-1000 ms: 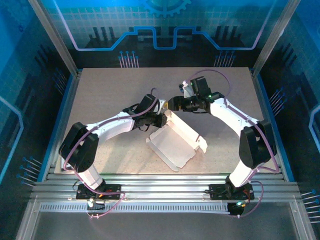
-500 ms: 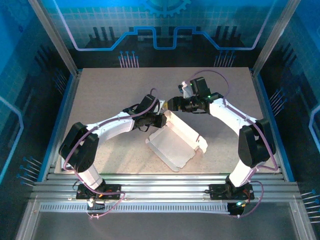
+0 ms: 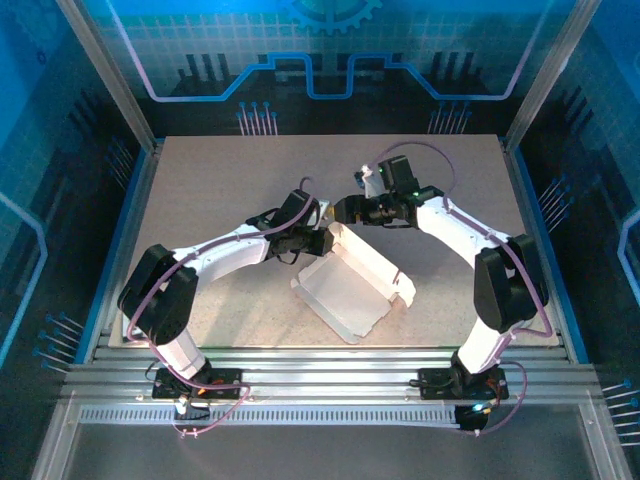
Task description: Fold the paper box
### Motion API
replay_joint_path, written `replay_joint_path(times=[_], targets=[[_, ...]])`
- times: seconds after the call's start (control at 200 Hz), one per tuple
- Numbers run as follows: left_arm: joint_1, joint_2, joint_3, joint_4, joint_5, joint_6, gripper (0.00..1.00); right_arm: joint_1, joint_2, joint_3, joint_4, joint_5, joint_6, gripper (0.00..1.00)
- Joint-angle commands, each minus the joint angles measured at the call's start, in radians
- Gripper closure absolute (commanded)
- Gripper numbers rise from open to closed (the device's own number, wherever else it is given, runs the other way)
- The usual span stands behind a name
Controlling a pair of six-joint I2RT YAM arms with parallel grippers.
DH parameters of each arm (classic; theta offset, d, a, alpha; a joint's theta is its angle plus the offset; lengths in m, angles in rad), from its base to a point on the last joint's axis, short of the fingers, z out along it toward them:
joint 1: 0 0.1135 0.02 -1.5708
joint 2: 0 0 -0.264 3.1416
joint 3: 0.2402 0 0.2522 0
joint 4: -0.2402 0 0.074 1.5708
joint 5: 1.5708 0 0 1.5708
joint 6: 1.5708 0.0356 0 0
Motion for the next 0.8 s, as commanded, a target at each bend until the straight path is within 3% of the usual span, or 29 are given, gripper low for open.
replay_joint_path(times=[0.0,0.795], targets=[[-0.021,-0.010,-0.012,0.019,0.028,-0.017,0.81,0.011,0.021,-0.020,0.012,0.005,-0.025,0.32],[-0.024,-0.009,-0.004,0.048,0.036,-0.050,0.72,0.027,0.027,-0.002,-0.008,0.029,-0.055,0.37]])
